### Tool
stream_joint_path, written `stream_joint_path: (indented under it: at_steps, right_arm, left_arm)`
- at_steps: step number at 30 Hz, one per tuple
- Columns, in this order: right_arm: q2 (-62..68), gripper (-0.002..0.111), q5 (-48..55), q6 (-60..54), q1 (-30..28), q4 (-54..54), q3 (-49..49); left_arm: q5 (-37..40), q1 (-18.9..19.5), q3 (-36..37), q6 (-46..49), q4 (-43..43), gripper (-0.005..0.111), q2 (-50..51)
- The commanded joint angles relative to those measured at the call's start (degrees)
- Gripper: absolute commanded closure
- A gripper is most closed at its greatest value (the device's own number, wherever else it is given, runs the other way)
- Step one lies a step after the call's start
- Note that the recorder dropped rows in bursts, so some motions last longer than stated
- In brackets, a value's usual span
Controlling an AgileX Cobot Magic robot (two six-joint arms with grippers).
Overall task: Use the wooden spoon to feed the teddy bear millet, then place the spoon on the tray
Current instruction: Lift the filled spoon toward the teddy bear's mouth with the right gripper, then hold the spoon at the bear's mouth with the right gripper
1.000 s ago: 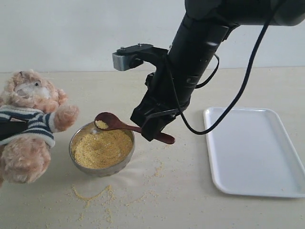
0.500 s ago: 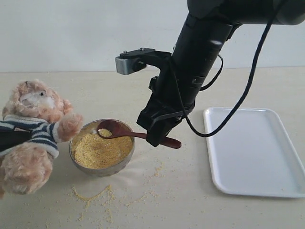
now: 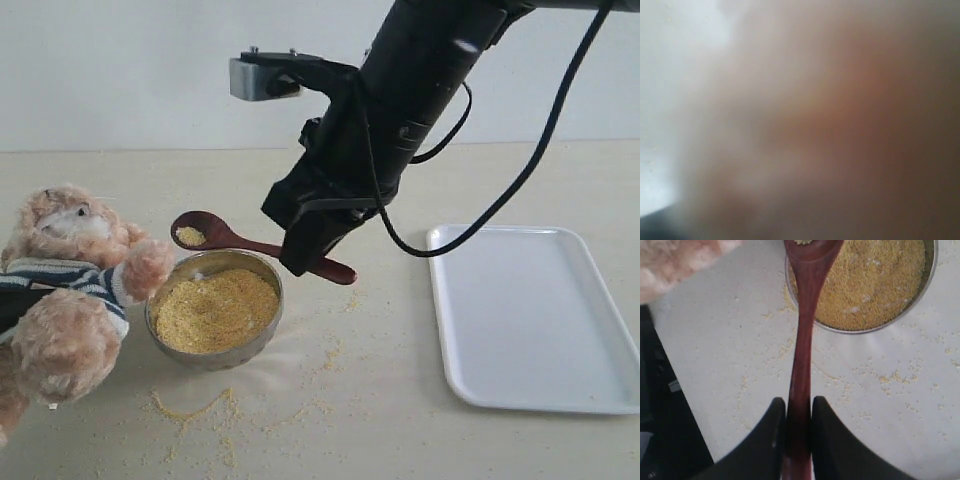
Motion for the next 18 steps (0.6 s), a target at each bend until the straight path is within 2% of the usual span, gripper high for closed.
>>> stream_joint_path:
  at_steps: [1,9,18]
  right_arm:
    - [-0.7,0.109,0.1,1.0,-0.2,2.0,-4.3]
    - [4.2,0.109,0.1,6.1,1.1,4.2,-15.6]
    - [12.3,0.109,0.1,3.7,7.3,3.5,-21.5]
  left_arm:
    - [2.1,-0.2,2.2,-0.3,-0.4,0.102,-0.1]
    - [2.1,-0.3,3.2,1.1,-0.6,0.102,-0.1]
    - [2.1,-6.6,3.2,1.1,-0.4,0.102,-0.1]
